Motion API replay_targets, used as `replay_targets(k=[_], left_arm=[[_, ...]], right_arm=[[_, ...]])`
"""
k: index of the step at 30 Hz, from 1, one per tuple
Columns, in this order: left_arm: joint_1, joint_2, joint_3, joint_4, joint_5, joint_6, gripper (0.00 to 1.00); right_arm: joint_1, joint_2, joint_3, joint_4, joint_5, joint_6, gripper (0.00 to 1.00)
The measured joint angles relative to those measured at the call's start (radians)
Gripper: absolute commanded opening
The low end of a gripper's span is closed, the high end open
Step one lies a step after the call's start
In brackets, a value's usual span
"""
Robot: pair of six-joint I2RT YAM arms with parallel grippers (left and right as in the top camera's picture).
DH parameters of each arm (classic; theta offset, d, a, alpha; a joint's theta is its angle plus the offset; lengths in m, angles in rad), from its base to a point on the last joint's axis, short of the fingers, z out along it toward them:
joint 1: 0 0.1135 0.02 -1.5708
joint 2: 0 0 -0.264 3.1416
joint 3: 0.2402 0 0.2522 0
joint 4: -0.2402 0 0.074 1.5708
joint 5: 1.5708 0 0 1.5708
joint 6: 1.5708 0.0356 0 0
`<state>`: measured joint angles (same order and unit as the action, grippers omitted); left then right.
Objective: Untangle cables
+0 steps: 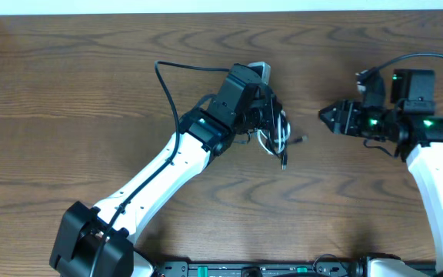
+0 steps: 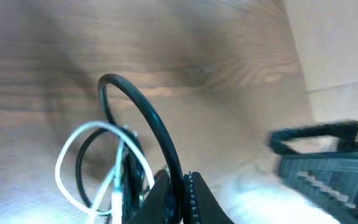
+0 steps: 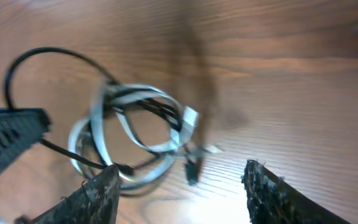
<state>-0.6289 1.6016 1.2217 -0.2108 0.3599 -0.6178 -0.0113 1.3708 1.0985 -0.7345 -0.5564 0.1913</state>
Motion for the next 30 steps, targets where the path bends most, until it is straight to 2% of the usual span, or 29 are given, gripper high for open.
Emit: replay_targets(k=[8,16,18,20,21,23,25,30], left_arm=[[0.126,-0.02,0.0,0.072,0.202,-0.135,0.07],[0.179,-0.02,0.0,0.182,0.401,-0.198,0.07],[0.179,-0.021,0.0,0.195,0.424,-0.202,0.07],[0.179,-0.021,0.0,0.194,0.43,-0.202,0.07],[0.179,-0.021,0.0,0.193,0.433,-0.203,0.07],[0.179,-0.021,0.0,0.194,0.44,-0.203,0.07],[0.189,-0.021,0.0,0.213,0.448,-0.206,0.07],[0.293,-0.055,0.0,0.237,0.455,-0.222,0.08]], right_arm=[[0.114,0.106,0.0,0.111,-0.103,-0.002,0.6],[0.201,0.22,0.0,0.286,-0.155,0.064,0.53],[0.225,0.253,0.0,0.342,-0.162,0.11,0.44],[0.234,0.269,0.0,0.353,-0.16,0.142,0.3],[0.24,0.279,0.0,0.357,-0.153,0.165,0.16],[0.248,0.306,0.0,0.331,-0.101,0.234,0.04],[0.249,0.333,0.001,0.272,-0.005,0.304,0.01],[0.242,0.357,0.001,0.188,0.171,0.372,0.01]])
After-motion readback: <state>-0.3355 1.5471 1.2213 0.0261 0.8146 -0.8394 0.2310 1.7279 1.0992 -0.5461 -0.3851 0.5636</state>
